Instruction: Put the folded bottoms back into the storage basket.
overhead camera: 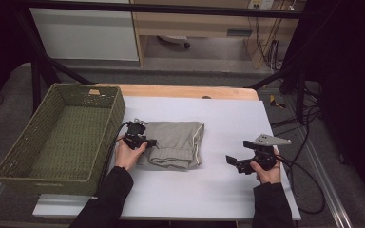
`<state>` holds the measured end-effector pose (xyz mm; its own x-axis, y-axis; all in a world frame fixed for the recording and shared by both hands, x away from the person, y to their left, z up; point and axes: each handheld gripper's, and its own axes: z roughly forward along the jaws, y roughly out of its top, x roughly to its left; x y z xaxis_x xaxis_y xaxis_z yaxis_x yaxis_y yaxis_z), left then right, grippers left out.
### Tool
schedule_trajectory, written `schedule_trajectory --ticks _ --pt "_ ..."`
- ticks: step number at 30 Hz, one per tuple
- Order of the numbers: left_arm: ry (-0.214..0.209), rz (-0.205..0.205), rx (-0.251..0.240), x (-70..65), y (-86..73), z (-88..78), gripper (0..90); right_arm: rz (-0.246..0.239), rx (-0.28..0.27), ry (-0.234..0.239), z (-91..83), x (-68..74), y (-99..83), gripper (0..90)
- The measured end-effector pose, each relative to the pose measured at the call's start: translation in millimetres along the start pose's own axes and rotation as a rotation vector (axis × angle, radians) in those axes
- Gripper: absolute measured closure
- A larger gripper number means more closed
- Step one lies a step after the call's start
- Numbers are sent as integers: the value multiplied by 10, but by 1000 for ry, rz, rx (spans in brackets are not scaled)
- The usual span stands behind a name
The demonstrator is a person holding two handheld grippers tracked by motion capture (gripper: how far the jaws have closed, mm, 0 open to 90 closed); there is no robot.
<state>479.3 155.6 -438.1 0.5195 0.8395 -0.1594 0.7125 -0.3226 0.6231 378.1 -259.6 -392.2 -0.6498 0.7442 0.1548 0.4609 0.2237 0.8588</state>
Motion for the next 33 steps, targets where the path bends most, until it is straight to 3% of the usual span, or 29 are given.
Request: schedule_trajectory --ticks 6,17,33 --pt "-26 -10 3 4 1 8 660 0 1 1 40 27 13 3" --pt "-38 -9 7 -6 2 16 729 -8 14 10 178 109 35 3" --pt "-38 1 11 -22 2 24 762 -19 19 -41 398 224 151 4"
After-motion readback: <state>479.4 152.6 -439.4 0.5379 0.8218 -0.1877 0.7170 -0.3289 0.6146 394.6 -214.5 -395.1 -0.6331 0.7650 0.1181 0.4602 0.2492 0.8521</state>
